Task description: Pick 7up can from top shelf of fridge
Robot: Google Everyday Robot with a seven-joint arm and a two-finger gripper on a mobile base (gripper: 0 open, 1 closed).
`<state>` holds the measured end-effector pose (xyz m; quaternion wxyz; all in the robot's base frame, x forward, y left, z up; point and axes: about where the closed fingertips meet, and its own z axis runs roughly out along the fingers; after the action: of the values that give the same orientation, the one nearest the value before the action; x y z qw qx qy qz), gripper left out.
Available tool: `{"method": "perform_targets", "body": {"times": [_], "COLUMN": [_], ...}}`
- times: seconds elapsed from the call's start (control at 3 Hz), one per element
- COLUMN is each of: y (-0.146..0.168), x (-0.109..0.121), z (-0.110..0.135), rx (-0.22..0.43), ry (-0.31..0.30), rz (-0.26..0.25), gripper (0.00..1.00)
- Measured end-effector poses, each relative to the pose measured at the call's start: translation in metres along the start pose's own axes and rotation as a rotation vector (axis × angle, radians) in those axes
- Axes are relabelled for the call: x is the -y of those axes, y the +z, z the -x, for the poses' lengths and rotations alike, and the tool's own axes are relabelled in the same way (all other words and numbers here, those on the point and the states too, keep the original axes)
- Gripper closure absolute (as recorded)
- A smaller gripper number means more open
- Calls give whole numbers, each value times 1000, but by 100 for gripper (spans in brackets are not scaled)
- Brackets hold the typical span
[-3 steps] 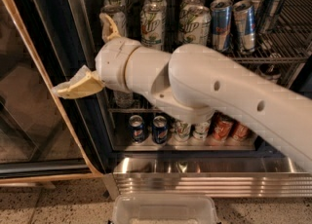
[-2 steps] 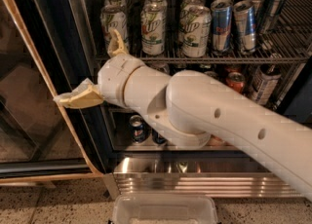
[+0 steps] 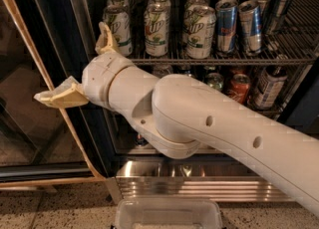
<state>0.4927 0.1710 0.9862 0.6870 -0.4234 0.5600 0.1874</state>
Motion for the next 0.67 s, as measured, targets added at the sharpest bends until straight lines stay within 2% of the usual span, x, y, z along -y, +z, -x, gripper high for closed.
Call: {"method": "perform_targets", "body": {"times": [0.33,0.67], "y": [3,-8], "x": [-2,-14], "z": [1,-11], "rx": [5,-12], "ry": [5,47], "rz": [-22,-78], "gripper": [0,0]}}
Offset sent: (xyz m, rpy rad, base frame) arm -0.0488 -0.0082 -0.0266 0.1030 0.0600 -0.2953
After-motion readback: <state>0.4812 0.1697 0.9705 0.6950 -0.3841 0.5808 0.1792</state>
